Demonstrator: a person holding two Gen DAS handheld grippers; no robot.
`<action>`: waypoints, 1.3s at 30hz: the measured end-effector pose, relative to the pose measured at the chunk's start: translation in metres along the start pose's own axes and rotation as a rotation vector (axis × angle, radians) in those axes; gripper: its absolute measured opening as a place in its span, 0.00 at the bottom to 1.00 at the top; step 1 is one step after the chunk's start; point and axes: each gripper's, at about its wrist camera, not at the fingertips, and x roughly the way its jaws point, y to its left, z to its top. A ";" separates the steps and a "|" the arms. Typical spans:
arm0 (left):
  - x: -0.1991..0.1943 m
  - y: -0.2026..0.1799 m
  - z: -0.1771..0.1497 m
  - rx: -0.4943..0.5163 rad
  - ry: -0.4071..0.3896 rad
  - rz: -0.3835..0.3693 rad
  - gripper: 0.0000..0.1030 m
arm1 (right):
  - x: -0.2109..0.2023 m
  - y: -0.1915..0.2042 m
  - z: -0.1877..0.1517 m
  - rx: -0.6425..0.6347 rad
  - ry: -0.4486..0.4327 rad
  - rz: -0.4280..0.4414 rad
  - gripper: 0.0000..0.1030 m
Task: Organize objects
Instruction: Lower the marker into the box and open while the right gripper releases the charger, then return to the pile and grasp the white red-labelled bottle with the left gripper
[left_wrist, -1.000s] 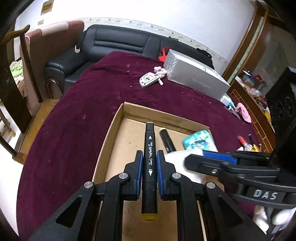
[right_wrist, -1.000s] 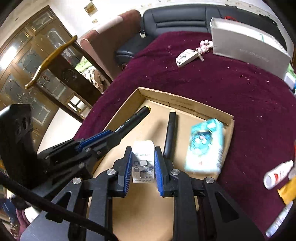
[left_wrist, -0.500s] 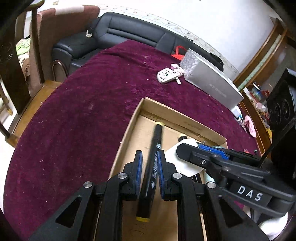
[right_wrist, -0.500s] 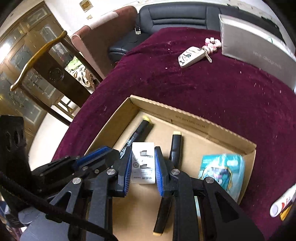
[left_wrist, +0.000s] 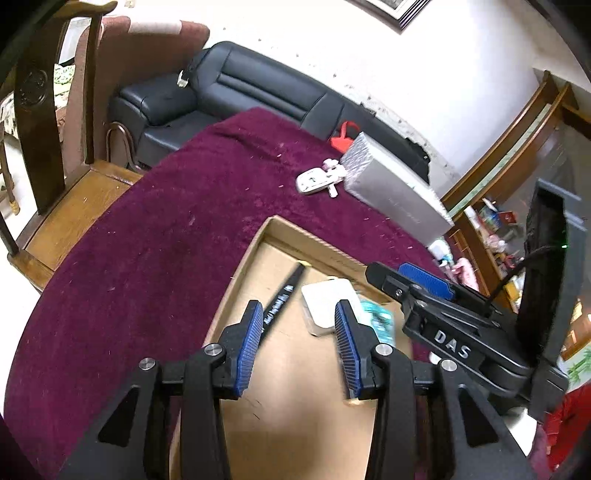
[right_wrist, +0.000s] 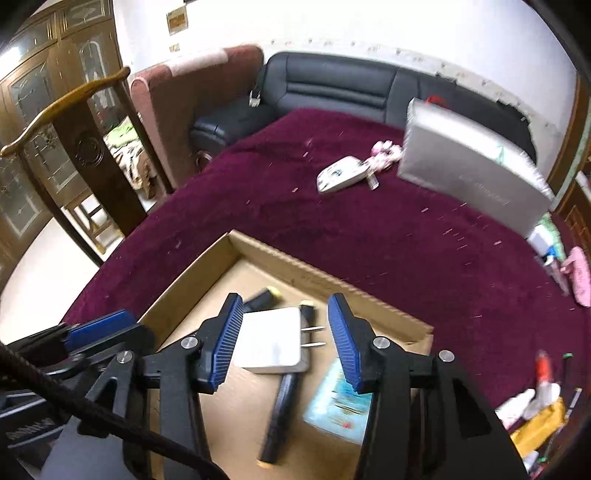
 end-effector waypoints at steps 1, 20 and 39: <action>-0.006 -0.005 -0.002 0.005 -0.008 -0.008 0.34 | -0.007 -0.002 -0.001 -0.005 -0.013 -0.015 0.47; -0.066 -0.176 -0.060 0.235 -0.052 -0.149 0.39 | -0.178 -0.100 -0.078 -0.032 -0.260 -0.322 0.69; 0.099 -0.290 -0.112 0.813 0.128 0.057 0.52 | -0.208 -0.319 -0.159 0.453 -0.146 -0.206 0.77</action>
